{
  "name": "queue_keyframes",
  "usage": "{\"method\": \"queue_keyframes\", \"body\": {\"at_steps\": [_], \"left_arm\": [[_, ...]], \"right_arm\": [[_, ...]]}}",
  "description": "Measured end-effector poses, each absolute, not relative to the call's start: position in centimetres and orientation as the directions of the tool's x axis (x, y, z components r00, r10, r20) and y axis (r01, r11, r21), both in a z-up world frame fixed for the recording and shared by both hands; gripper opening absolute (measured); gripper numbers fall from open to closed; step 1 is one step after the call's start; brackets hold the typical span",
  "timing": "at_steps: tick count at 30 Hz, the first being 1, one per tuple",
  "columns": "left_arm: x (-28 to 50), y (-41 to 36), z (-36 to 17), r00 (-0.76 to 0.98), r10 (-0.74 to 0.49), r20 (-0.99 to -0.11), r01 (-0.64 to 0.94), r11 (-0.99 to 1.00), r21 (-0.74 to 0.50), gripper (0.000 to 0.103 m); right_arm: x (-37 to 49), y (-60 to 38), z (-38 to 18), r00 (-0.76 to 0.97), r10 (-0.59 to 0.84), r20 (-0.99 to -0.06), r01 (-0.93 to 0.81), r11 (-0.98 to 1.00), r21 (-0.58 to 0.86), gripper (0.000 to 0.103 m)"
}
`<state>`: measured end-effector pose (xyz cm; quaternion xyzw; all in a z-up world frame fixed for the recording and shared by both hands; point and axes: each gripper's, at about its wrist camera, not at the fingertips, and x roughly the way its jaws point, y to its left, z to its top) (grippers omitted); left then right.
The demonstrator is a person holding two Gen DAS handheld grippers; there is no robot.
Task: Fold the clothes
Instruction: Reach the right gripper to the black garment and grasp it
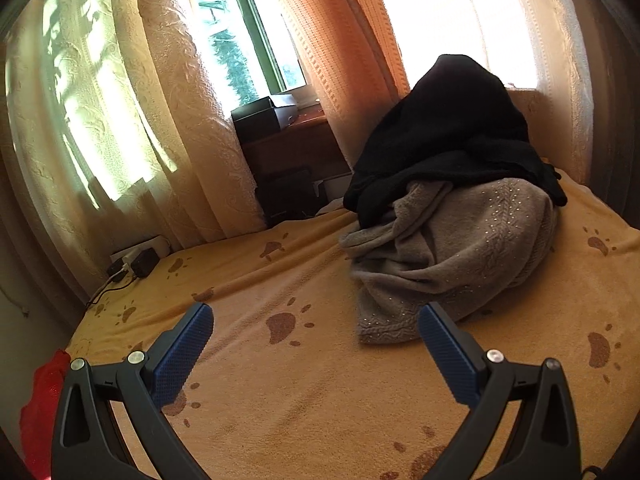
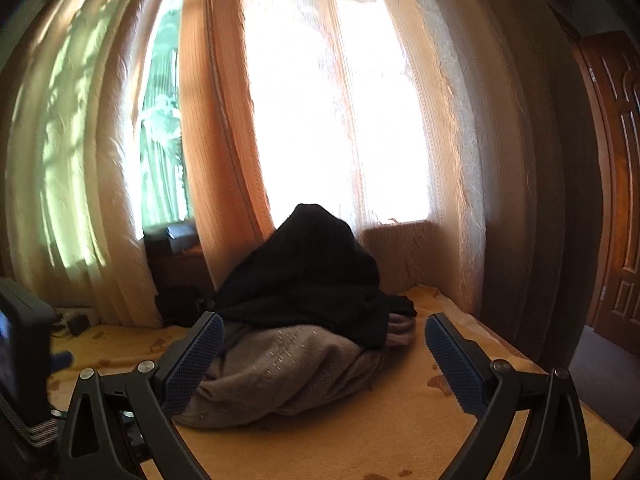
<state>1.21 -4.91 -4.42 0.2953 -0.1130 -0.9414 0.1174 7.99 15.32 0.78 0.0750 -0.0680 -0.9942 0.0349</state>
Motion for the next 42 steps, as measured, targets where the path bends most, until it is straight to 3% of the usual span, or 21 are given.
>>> {"method": "queue_keyframes", "body": {"at_steps": [3, 9, 11, 13, 17, 21, 23, 26, 32, 40, 41, 42], "left_arm": [[0.9, -5.5, -4.6, -0.787, -0.313, -0.532, 0.180, -0.941, 0.288, 0.103], [0.7, -5.9, -4.7, -0.777, -0.364, -0.513, 0.218, -0.921, 0.323, 0.103], [0.6, -6.1, -4.7, -0.774, -0.374, -0.511, 0.225, -0.917, 0.330, 0.103], [0.5, -7.2, -4.4, -0.774, -0.340, -0.535, 0.227, -0.937, 0.267, 0.103], [0.3, -10.1, -3.5, -0.777, -0.258, -0.574, 0.240, -0.965, 0.108, 0.103], [0.2, -11.6, -2.9, -0.779, -0.262, -0.570, 0.269, -0.960, 0.074, 0.103], [0.0, -12.0, -3.0, -0.774, -0.263, -0.576, 0.273, -0.959, 0.071, 0.103], [-0.5, -12.6, -3.6, -0.757, -0.264, -0.597, 0.276, -0.958, 0.074, 0.103], [-1.8, -14.8, -5.3, -0.711, -0.240, -0.661, 0.301, -0.953, 0.022, 0.103], [-2.5, -16.2, -6.5, -0.678, -0.225, -0.699, 0.322, -0.947, -0.008, 0.103], [-2.6, -16.3, -6.6, -0.677, -0.221, -0.702, 0.321, -0.947, -0.012, 0.103], [-2.6, -16.3, -6.6, -0.675, -0.219, -0.704, 0.321, -0.947, -0.014, 0.103]], "right_arm": [[9.6, 14.0, 2.4, -0.973, -0.212, -0.092, 0.196, -0.967, 0.161, 0.103], [9.1, 10.4, 2.5, -0.878, -0.442, -0.180, 0.412, -0.893, 0.183, 0.103], [9.3, 9.7, 2.6, -0.866, -0.463, -0.189, 0.437, -0.884, 0.164, 0.103], [9.7, 10.8, 3.1, -0.906, -0.393, -0.156, 0.370, -0.916, 0.158, 0.103], [7.5, 17.4, 3.7, -0.961, -0.276, 0.012, 0.270, -0.926, 0.262, 0.103], [-2.9, 21.3, 1.1, -0.925, -0.257, -0.279, 0.153, -0.926, 0.345, 0.103], [-6.9, 22.4, -0.3, -0.904, -0.242, -0.351, 0.100, -0.921, 0.378, 0.103], [-11.7, 22.8, -1.3, -0.872, -0.262, -0.414, 0.077, -0.908, 0.412, 0.103], [-19.8, 21.1, -0.2, -0.847, -0.303, -0.436, 0.109, -0.904, 0.414, 0.103], [-27.9, 20.2, -0.8, -0.753, -0.303, -0.584, 0.051, -0.912, 0.407, 0.102], [-28.0, 20.0, -0.8, -0.746, -0.287, -0.602, 0.044, -0.922, 0.385, 0.095], [-27.7, 19.8, -0.8, -0.741, -0.289, -0.606, 0.048, -0.923, 0.382, 0.062]]}}
